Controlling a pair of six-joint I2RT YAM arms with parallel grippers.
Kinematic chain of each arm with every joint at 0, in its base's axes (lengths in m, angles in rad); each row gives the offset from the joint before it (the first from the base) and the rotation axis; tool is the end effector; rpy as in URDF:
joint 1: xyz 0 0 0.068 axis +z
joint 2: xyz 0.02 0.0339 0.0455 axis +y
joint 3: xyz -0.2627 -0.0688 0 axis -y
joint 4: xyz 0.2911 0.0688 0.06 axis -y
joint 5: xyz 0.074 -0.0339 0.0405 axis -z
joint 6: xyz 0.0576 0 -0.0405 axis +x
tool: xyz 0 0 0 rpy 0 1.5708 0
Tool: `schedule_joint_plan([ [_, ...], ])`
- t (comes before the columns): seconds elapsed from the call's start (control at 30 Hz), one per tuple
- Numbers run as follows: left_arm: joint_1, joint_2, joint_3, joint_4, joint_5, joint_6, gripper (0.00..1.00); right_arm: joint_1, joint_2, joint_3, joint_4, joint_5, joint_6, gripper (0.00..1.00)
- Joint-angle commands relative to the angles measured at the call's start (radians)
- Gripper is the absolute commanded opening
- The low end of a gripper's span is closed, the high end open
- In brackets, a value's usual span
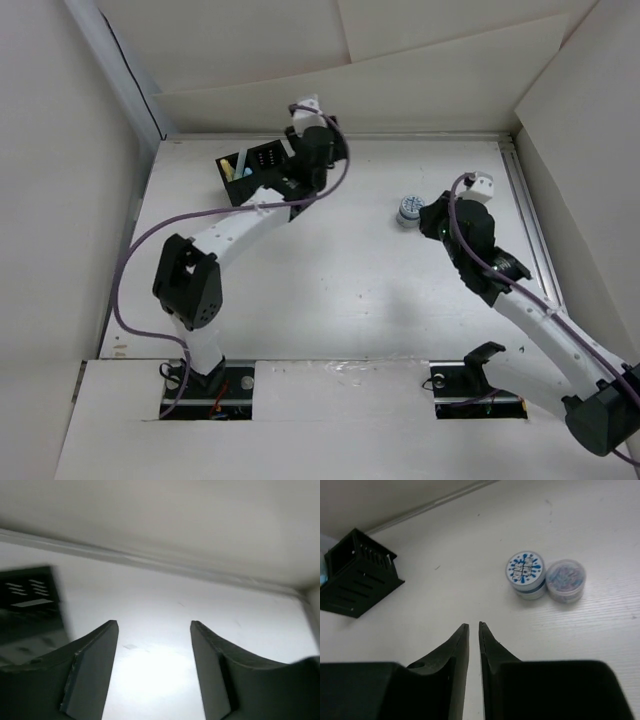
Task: Sort the stationery into containers
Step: Pick up the stationery from the center of the board.
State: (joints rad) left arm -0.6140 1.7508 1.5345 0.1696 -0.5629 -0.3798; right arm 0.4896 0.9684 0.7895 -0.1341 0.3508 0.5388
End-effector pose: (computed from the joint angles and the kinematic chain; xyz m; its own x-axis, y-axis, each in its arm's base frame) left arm 0.4156 -0.2553 0.3624 -0.0546 -0.3451 -0.9370 0.0337 0.9372 -0.3472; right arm 0.2654 0.1190 0.2978 -0.3118 0.3799 -0.8709 0.0080 0.9176 0.3974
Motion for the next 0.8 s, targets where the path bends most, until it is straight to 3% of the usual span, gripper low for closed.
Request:
schedule_joint_plan([
  [0.0,-0.094,0.108,0.042,-0.021,0.223,-0.043,0.57,-0.013,-0.06,0.109,-0.146,0.198,0.03,0.22],
  [0.03,-0.113,0.143,0.058,-0.045,0.257,-0.044,0.59,-0.013,-0.072,0.12,-0.16,0.212,0.03,0.33],
  [0.07,-0.127,0.177,0.106,-0.059,0.296,-0.044,0.61,-0.013,-0.1,0.132,-0.17,0.221,0.03,0.51],
  [0.17,-0.2,0.314,0.232,-0.128,0.356,0.024,0.71,-0.023,-0.134,0.143,-0.17,0.221,0.02,0.78],
  [0.23,-0.249,0.386,0.289,-0.151,0.347,0.053,0.76,-0.034,-0.143,0.154,-0.17,0.205,0.01,0.85],
  [0.37,-0.276,0.478,0.406,-0.191,0.365,0.073,0.82,-0.043,-0.131,0.178,-0.179,0.183,0.01,0.93],
  [0.77,-0.285,0.673,0.614,-0.283,0.364,0.084,0.86,-0.052,-0.142,0.149,-0.145,0.117,-0.008,0.94],
])
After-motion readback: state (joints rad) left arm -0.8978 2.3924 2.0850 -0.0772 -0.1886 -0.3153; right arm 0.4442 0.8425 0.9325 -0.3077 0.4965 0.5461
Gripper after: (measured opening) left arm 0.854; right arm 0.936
